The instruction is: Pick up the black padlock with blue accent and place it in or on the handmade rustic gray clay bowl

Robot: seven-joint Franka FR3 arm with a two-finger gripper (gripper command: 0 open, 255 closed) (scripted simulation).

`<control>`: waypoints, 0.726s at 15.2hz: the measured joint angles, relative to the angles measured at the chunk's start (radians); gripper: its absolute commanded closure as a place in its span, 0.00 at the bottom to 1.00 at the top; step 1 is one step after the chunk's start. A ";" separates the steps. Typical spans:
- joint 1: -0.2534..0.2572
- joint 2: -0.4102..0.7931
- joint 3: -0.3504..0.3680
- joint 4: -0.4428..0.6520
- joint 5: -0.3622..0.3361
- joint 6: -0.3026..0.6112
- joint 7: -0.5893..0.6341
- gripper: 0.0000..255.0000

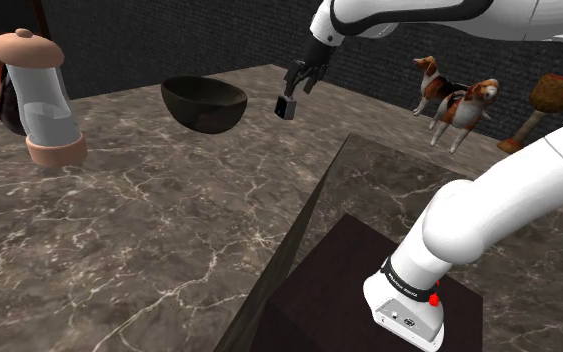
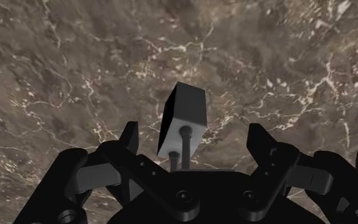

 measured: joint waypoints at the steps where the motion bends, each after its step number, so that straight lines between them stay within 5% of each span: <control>1: 0.000 0.003 -0.001 -0.011 0.000 0.015 0.000 0.00; 10: -0.001 0.022 -0.003 -0.041 0.000 0.065 -0.001 0.00; 11: -0.001 0.022 -0.003 -0.041 0.000 0.065 -0.001 1.00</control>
